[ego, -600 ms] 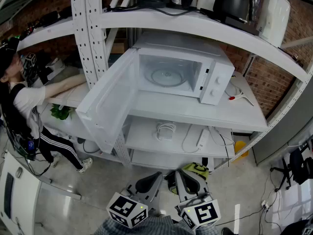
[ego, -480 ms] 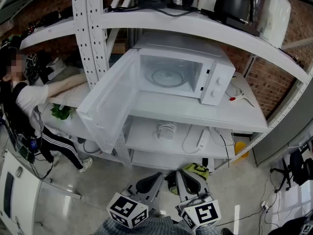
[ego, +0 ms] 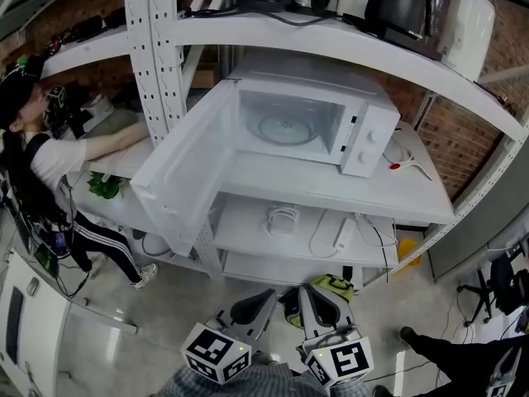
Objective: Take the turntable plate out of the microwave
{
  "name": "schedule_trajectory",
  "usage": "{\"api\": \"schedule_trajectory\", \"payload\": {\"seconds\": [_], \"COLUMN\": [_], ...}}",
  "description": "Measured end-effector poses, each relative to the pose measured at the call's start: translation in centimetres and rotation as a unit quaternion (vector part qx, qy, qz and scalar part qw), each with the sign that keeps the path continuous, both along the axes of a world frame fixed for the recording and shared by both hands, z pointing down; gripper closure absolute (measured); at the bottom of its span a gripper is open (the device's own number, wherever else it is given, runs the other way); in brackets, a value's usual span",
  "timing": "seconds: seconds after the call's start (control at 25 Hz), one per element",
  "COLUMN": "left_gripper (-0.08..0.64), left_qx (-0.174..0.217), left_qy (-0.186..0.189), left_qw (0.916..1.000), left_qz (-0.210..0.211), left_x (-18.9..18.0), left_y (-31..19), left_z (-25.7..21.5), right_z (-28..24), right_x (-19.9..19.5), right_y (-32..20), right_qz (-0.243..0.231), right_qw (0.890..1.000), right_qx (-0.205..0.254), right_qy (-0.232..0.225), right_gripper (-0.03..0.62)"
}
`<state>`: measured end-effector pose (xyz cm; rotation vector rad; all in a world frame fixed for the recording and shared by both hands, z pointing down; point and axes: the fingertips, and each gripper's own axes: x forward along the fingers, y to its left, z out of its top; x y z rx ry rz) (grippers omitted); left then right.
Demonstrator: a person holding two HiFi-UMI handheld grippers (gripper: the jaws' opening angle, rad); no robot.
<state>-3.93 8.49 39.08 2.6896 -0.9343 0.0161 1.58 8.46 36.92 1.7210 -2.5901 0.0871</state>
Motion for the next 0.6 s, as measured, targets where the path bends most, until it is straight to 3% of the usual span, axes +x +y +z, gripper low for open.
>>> {"api": "schedule_trajectory", "payload": {"seconds": [0.6], "left_gripper": [0.551], "left_qx": [0.011], "left_qy": [0.001], "left_qw": [0.9996], "left_qz": [-0.024], "left_x": [1.9], "left_y": [0.7], "left_z": [-0.9], "right_z": [-0.3], "right_x": [3.2], "right_y": [0.7], "right_qz": [-0.008], "right_qw": [1.0], "right_qx": [0.0], "right_qy": [-0.006], "right_gripper": [0.574]}}
